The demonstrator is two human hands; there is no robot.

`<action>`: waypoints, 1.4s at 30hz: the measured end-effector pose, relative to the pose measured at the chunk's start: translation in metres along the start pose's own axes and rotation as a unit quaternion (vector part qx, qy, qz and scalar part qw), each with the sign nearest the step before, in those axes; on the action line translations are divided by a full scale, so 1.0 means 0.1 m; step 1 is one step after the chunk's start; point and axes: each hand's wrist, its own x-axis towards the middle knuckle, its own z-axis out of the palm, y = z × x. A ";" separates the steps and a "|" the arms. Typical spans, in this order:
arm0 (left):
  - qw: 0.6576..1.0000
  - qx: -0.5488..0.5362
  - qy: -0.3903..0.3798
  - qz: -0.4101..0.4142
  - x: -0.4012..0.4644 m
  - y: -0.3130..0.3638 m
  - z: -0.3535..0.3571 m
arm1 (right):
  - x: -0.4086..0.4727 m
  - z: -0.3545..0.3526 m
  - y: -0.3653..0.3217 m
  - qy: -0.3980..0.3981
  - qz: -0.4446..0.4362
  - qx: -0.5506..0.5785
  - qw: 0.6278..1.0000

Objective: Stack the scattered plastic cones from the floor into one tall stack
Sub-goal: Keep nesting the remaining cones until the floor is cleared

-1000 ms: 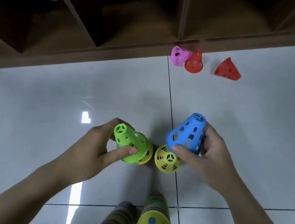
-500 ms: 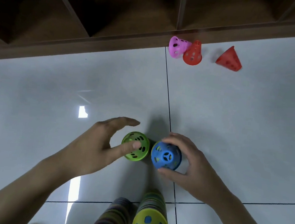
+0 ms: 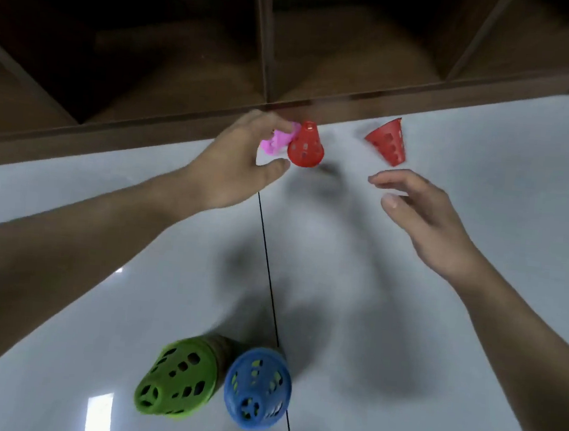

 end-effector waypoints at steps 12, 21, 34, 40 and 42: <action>0.947 0.309 -0.092 0.009 1.11 -0.31 0.59 | 1.07 -0.36 0.84 0.160 0.171 -0.034 0.972; 0.960 0.264 -0.094 -0.011 1.11 -0.42 0.67 | 1.53 -0.18 0.95 0.173 0.211 -0.033 0.962; 0.959 0.241 -0.139 -0.046 1.06 -0.35 0.63 | 0.53 0.07 0.05 0.229 0.119 0.167 0.952; 0.985 0.131 -0.113 -0.014 0.24 -0.31 0.20 | -0.34 0.25 -0.49 0.153 0.053 0.227 0.960; 0.991 0.101 -0.088 0.002 -0.11 -0.15 -0.08 | -0.62 0.33 -0.70 0.108 0.015 0.218 0.970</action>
